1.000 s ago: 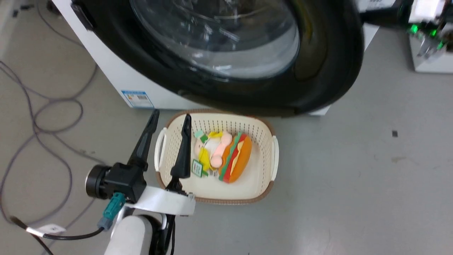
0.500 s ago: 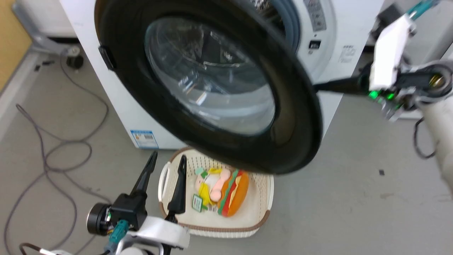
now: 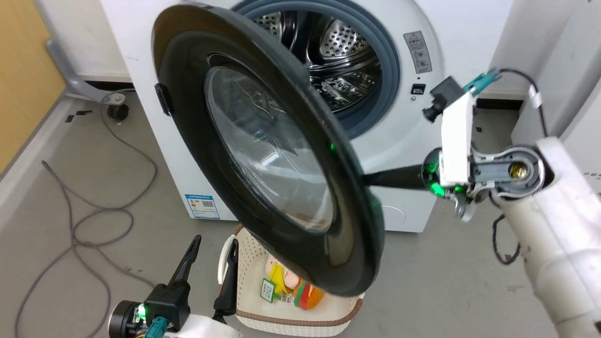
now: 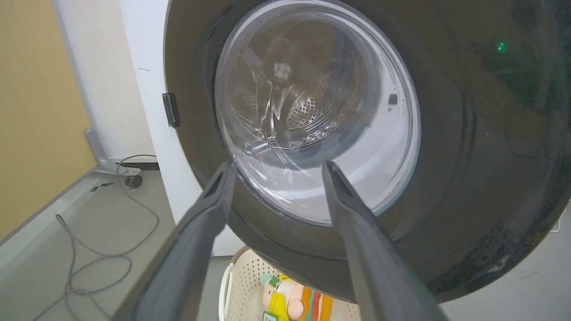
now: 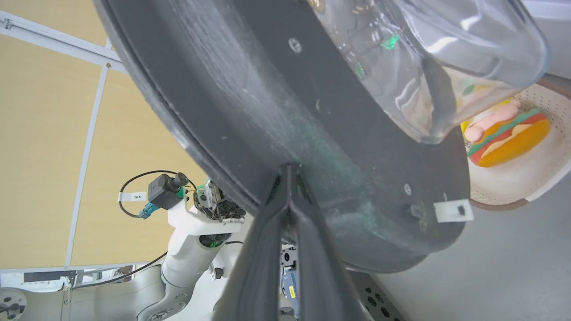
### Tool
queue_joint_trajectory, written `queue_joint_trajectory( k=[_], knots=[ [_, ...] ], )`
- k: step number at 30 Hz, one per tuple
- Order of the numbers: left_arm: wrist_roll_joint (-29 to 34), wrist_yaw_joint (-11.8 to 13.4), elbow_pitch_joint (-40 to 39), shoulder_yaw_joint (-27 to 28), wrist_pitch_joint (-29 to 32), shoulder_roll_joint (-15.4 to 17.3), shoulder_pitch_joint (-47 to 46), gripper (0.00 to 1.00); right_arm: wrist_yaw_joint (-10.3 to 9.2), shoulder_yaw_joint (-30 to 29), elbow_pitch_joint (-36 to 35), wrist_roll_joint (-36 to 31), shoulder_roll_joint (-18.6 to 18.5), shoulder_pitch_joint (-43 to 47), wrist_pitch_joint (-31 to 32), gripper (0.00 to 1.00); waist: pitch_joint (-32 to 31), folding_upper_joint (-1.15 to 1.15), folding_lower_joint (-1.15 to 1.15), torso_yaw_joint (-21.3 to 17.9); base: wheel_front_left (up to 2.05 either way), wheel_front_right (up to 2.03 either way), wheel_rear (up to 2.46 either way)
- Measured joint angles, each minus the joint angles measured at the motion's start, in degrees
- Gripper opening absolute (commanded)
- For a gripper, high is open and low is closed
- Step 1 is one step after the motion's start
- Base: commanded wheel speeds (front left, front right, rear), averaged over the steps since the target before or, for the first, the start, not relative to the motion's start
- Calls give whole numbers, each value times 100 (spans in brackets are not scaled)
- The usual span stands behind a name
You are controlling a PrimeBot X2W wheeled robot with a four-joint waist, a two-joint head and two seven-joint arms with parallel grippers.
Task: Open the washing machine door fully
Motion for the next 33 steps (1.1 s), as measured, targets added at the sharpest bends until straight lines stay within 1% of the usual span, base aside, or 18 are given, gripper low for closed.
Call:
queue_joint_trajectory(
  k=[4, 11, 15, 18, 20, 21, 22, 26, 33],
  knots=[
    [30, -27, 31, -2, 0, 0, 24, 100, 1, -51, -333, 144, 130, 291, 94, 0, -14, 0, 0, 81, 0, 0, 0],
    [47, -49, 118, 12, 0, -1, 109, 100, 9, -16, -925, 442, 635, 802, 211, 0, -30, 0, 0, 125, 0, 0, 0],
    [47, -58, 145, 34, 0, -1, 149, 100, 8, -79, -1202, 534, 662, 1079, 203, 0, -39, 0, 1, 118, 0, 0, 0],
    [47, -96, 157, 57, 0, 1, 185, 100, 8, -283, -1447, 546, 660, 1291, -121, 0, -35, 0, 0, 99, 0, 0, 0],
    [47, -100, 165, 66, 0, -1, 190, 100, 8, -543, -1637, 408, 656, 1435, -684, 0, -28, 0, 0, 90, 0, 0, 0],
    [47, -100, 167, 73, 0, 1, 190, 100, 8, -661, -1755, 246, 648, 1516, -1025, 46, -23, 0, 1, 85, 0, 0, 0],
    [46, -100, 169, 78, 0, -1, 190, 100, 8, -783, -1846, 89, 647, 1613, -1384, 100, -22, 0, 0, 82, 0, 0, 0],
    [45, -99, 175, 111, 0, -2, 192, 100, 8, -1076, -2208, -338, 650, 2253, -2441, 100, -22, 0, 0, 41, 0, 0, 0],
    [41, -98, 192, 183, 0, -4, 231, 100, 8, -1638, -2727, -887, 713, 3611, -4199, 100, -63, 0, 0, -94, 0, 0, 0]
  ],
)
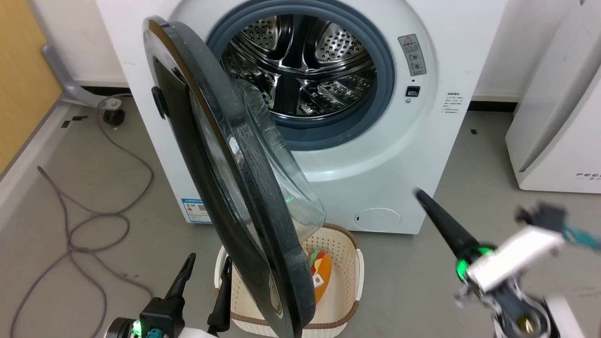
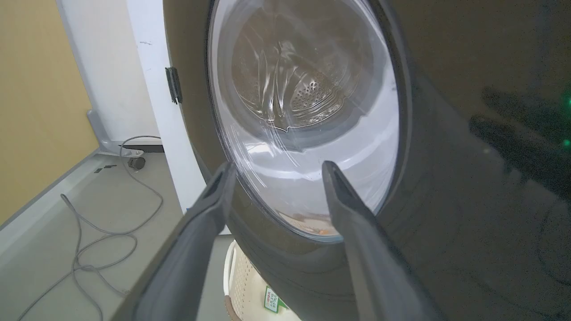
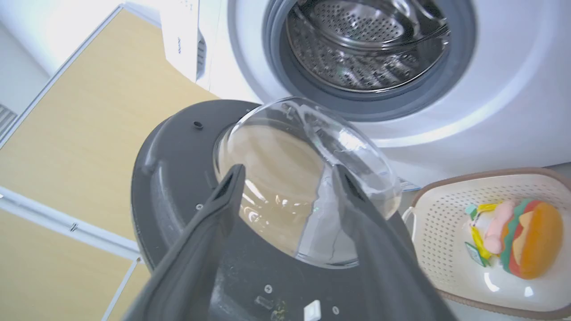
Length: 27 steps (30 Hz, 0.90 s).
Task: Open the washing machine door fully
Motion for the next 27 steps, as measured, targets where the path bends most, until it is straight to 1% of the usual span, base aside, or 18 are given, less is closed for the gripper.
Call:
queue_joint_trajectory(
  k=[6, 8, 11, 14, 18, 21, 24, 27],
  knots=[
    [-2, -9, 30, 26, 0, -2, 58, 100, -1, -553, -137, -1079, 41, 1134, -1730, 100, -39, 0, 0, -95, 0, 0, 0],
    [-3, -11, 43, 43, 0, -3, 75, 100, 0, -748, -115, -1603, 48, 1436, -2226, 100, -55, 0, 0, -126, 0, 0, 0],
    [-3, -46, 62, 65, 0, -3, 94, 100, 0, -1091, -88, -2145, 125, 1755, -2729, 100, -88, 0, 0, -179, 0, 0, 0],
    [-3, -51, 86, 83, 0, -3, 96, 100, 0, -1508, -110, -3014, 187, 1934, -3179, 100, -112, 0, 0, -217, 0, 0, 0],
    [-3, -52, 102, 103, 0, -4, 96, 100, 0, -1906, -371, -4396, 221, 2028, -3393, 100, -143, 0, 0, -247, 0, 0, 0],
    [-4, -52, 104, 129, 0, -5, 97, 100, 0, -2001, -716, -5378, 227, 2080, -3418, 100, -164, 0, 0, -253, 0, 0, 0],
    [-5, -52, 107, 158, 0, -5, 97, 100, 0, -1835, -971, -5854, 232, 2089, -3357, 100, -165, 0, 0, -254, 0, 0, 0],
    [-4, -52, 109, 174, 0, -7, 97, 100, 1, -1515, -1167, -6269, 240, 2151, -3211, 100, -143, 0, 0, -242, 0, 0, 0]
  ],
)
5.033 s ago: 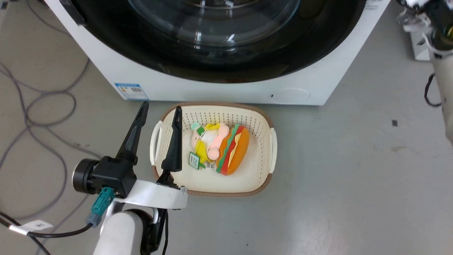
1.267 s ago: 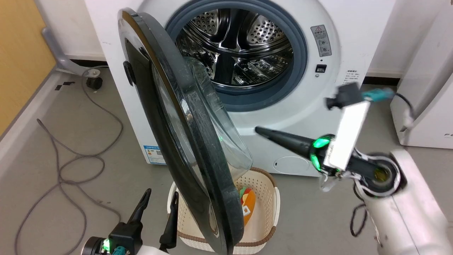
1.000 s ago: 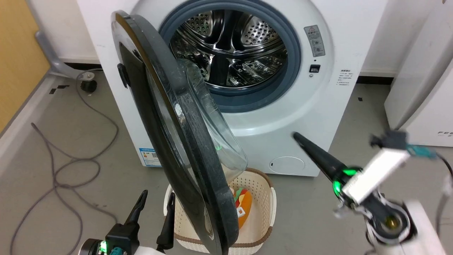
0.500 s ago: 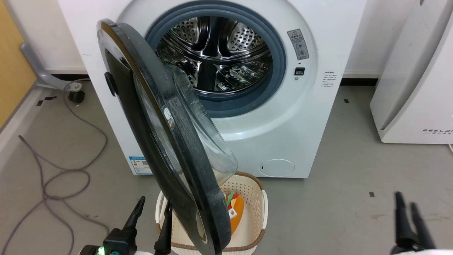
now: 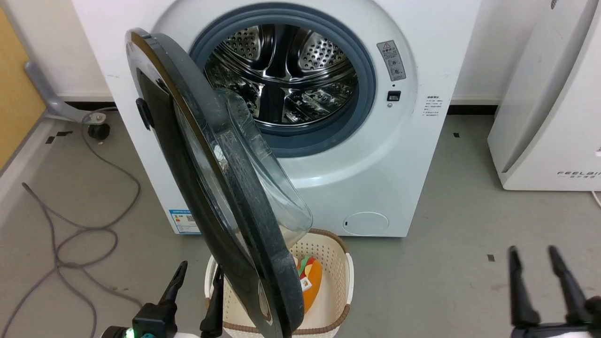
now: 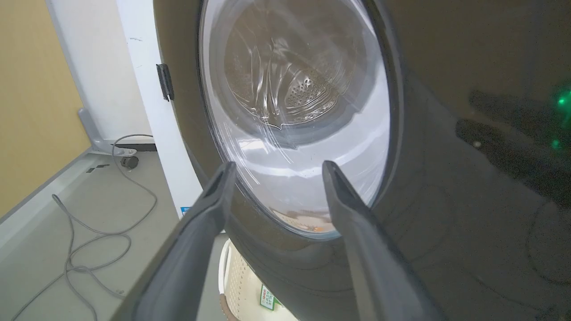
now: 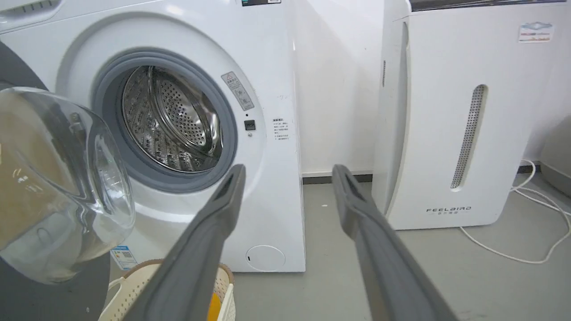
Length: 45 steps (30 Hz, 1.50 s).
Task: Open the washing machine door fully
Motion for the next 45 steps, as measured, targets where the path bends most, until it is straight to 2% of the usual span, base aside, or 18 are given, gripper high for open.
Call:
queue_joint_trajectory(
  k=[6, 12, 13, 14, 15, 26, 31, 40, 45],
  knots=[
    [0, 0, 10, 30, 0, 0, -1, 100, 0, 452, -126, -286, 13, 230, 168, 100, 34, 0, 0, 50, 0, 0, 0],
    [0, -2, 29, 43, 0, -1, 0, 100, 0, 589, 151, -397, 14, 376, 153, 100, 55, 0, 0, 77, 0, 0, 0],
    [0, -8, 49, 44, 0, -2, 1, 81, 0, 592, 207, -396, 14, 388, 146, 100, 57, 0, 0, 76, 0, 0, 0],
    [0, -10, 63, 44, 0, -2, 1, 26, 0, 594, 260, -391, 14, 392, 120, 100, 59, 0, 0, 74, 0, 0, 0],
    [0, -11, 73, 46, 0, -2, 1, 0, 0, 599, 301, -390, 14, 392, 100, 100, 60, 0, 0, 73, 0, 0, 0],
    [0, -57, 63, 92, 0, -3, -1, 0, 0, 615, 524, -352, 14, 383, 51, 100, 73, 0, 0, 52, 0, 0, 0],
    [0, -41, -198, 200, 0, 3, -32, 0, 0, 609, 549, -347, 14, 380, 45, 100, 82, 0, 0, 70, 0, 0, 0],
    [-58, 107, -1700, 342, -3, 3, -375, 0, 0, 591, 601, -296, 14, 373, 48, 100, 80, 0, 0, 125, 0, 0, 0],
    [-151, 171, -2653, 152, 15, 1, -664, 0, 0, 589, 623, -292, 14, 361, 47, 100, 93, 0, 0, 158, 0, 0, 0]
  ],
)
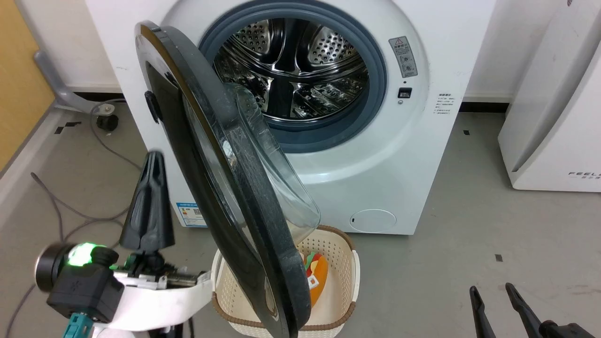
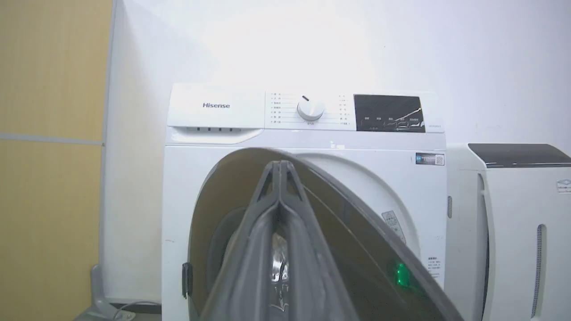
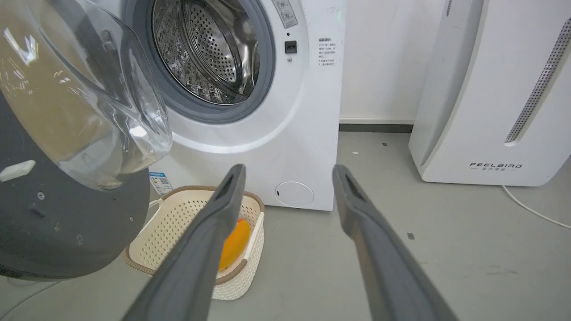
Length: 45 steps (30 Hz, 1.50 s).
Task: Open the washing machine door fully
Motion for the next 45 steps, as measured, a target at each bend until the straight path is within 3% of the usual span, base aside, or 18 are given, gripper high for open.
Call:
queue_joint_trajectory(
  k=[8, 16, 26, 31, 38, 45],
  knots=[
    [-157, -29, -1163, -889, 614, -10, -409, 0, 0, 13, 1, 38, 0, -38, 0, 100, 67, 0, 0, -4, 0, 0, 0],
    [-521, -241, -1489, -1922, 1567, -12, -256, 0, 0, -13, 40, 38, 0, -37, -1, 100, 135, 0, 0, 3, 0, 0, 0],
    [-972, -348, -1022, -2972, 2457, 123, 642, 0, 0, -53, 76, 38, 0, -34, 4, 100, 147, 0, 0, 46, 0, 0, 0],
    [-1172, -266, -532, -3176, 2767, 143, 1097, 0, 0, -38, 92, 38, 0, -32, 7, 100, 139, 0, 0, 61, 0, 0, 0],
    [-1002, -193, 323, -3215, 2550, 126, 896, 0, 0, -7, 110, 38, 0, -33, 58, 100, 133, 0, 0, 64, 0, 0, 0],
    [-881, 109, 1035, -3065, 2034, 46, 197, 0, 0, 8, 111, 38, 0, -33, 73, 100, 136, 0, 0, 47, 0, 0, 0]
  ],
)
